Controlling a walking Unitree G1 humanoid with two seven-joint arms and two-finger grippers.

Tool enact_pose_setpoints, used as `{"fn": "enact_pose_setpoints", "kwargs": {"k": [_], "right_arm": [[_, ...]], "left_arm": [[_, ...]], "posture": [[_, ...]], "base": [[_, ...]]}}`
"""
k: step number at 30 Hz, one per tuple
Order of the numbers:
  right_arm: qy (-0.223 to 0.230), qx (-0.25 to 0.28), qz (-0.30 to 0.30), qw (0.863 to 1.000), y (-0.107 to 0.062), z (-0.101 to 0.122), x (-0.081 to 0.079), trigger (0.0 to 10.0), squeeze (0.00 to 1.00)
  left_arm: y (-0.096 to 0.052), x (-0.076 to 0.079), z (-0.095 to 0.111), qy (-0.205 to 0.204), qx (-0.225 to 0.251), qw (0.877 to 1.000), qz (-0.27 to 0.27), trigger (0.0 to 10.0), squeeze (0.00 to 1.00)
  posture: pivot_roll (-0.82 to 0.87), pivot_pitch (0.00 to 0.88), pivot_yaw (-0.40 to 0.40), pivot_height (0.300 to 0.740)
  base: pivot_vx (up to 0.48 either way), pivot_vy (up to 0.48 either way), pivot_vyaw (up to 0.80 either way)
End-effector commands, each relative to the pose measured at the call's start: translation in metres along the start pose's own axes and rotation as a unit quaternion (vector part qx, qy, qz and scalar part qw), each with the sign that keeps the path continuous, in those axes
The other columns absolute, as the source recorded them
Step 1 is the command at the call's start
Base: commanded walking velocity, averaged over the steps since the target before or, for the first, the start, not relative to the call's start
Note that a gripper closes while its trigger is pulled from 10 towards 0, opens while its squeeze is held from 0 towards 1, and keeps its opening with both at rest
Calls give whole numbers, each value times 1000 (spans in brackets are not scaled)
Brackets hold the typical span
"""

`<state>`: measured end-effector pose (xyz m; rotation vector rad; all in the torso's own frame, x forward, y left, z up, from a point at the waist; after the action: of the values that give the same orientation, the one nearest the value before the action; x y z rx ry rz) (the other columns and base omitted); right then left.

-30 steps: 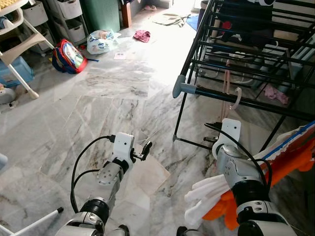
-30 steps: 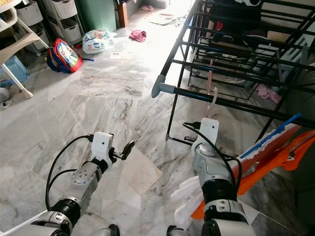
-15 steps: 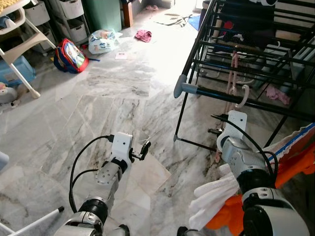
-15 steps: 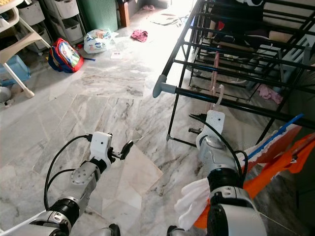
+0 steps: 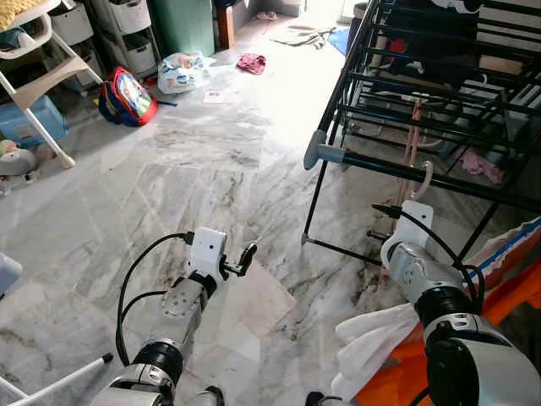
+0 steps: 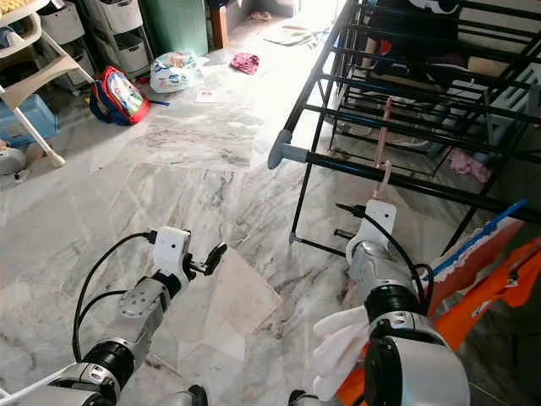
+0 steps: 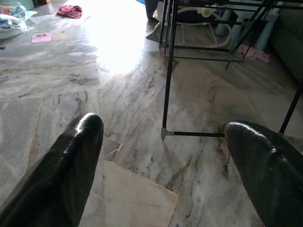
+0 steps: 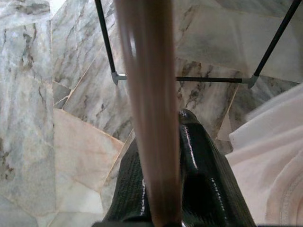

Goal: Hang hanger

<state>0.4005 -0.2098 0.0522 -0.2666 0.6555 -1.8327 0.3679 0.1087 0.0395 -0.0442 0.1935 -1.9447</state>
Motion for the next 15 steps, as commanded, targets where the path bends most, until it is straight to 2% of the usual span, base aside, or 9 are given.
{"fn": "enact_pose_setpoints", "kwargs": {"k": [1, 4, 5, 6, 15], "right_arm": [[3, -41, -10, 999, 1, -25, 6, 10000, 0], [10, -45, -7, 999, 1, -29, 6, 10000, 0], [16, -44, -5, 999, 1, -29, 6, 10000, 78], [22, -41, -4, 999, 2, -28, 7, 10000, 1000], [-13, 4, 11, 1000, 0, -11, -2, 10000, 1000]], "left_arm": [[-2, -2, -5, 5, -12, 1000, -1, 10000, 0], [-1, -2, -4, 6, -12, 1000, -1, 10000, 0], [-1, -1, -4, 6, -12, 1000, -1, 10000, 0], [-1, -1, -4, 6, -12, 1000, -1, 10000, 0], [0, -1, -3, 5, -11, 1000, 1, 10000, 0]], "posture": [[-6, 141, 20, 740], [-6, 141, 20, 740], [-8, 140, 21, 740], [-9, 141, 20, 740], [-9, 139, 17, 740]], "base": [[0, 0, 0], [0, 0, 0], [0, 0, 0], [0, 0, 0], [0, 0, 0]]}}
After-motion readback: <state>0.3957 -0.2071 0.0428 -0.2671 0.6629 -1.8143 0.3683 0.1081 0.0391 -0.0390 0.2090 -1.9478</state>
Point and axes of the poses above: a point about 5 cm out from each wrist's last joint towards the gripper, its own y axis pointing out of the wrist towards the gripper, its own z axis along the axis of the wrist's last joint, x = y × z, the point moved 5 cm from there along y, pointing out of the wrist towards the gripper, and after that the axes turned 3 degrees about y, right-handed, at the moved point
